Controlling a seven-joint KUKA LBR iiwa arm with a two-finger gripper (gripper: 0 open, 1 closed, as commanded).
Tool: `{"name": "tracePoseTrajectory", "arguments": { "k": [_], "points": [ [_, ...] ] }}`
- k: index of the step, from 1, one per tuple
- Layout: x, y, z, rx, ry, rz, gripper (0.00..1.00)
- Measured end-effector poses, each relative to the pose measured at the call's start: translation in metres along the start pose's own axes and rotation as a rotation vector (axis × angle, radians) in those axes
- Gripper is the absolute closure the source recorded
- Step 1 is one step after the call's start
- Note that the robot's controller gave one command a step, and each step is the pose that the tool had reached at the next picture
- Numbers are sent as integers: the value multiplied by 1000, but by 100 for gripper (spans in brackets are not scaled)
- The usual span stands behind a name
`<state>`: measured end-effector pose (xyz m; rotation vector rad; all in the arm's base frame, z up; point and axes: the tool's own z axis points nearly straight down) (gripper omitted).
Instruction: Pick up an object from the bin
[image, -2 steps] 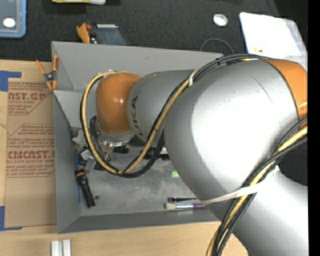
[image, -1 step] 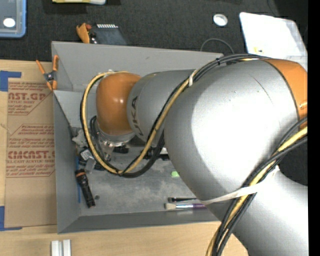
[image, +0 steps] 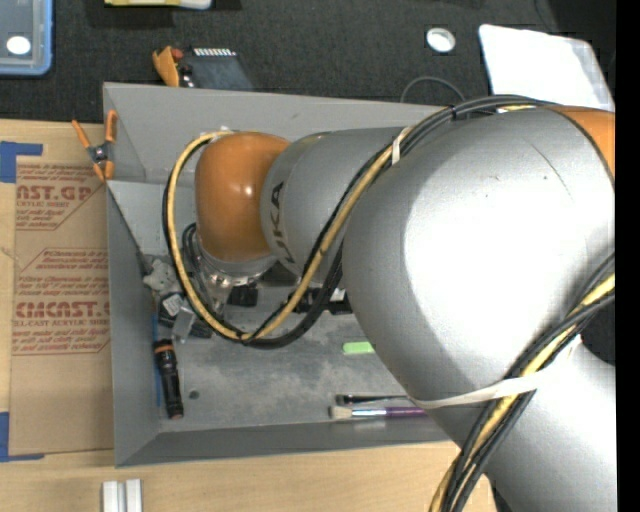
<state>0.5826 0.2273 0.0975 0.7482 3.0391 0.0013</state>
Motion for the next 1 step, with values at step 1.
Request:
{"name": "tracePoseTrajectory", "arguments": {
  "k": [1],
  "points": [
    [0,0,-49,3,3,-2,100]
  ]
}}
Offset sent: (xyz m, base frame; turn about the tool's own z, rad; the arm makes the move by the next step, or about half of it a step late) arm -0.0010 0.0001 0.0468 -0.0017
